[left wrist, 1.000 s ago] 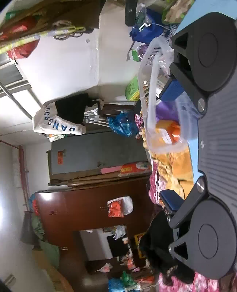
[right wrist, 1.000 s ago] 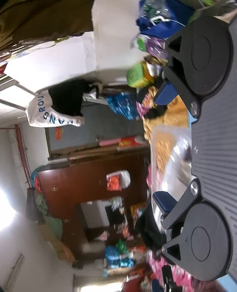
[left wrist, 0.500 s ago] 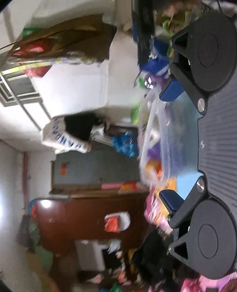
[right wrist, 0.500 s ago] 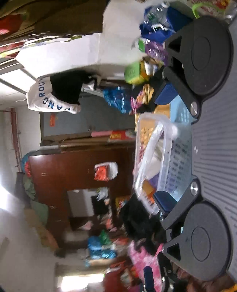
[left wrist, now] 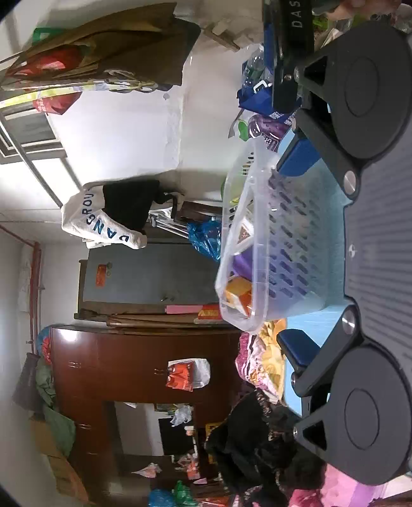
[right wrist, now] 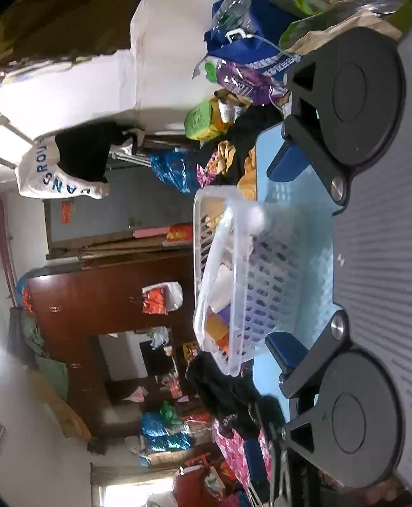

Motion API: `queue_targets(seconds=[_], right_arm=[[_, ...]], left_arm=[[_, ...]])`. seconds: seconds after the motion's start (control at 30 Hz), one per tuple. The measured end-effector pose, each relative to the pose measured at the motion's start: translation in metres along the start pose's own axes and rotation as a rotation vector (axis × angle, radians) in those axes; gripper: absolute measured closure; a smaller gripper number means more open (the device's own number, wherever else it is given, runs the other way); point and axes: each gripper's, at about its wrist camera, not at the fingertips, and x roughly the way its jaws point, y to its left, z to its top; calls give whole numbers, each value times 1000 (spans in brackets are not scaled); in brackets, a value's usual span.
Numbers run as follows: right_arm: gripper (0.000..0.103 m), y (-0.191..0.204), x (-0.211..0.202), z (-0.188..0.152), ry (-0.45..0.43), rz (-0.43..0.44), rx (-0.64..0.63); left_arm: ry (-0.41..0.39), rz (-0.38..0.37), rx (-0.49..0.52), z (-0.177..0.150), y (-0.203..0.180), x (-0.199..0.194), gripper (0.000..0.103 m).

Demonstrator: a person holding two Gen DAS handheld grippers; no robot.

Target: Organize objects

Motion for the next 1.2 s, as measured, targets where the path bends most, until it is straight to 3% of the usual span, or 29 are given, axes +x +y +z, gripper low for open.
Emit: queue_targets(seconds=[0.47,1.2], right_arm=[[0,-1,-21,-15,6,7,2],[0,0,-27,-18,-11,26,26]], left_arm=[[23,-6,33,-16,-4,-25,0],[35,0,28,-18,-7,-28,0]])
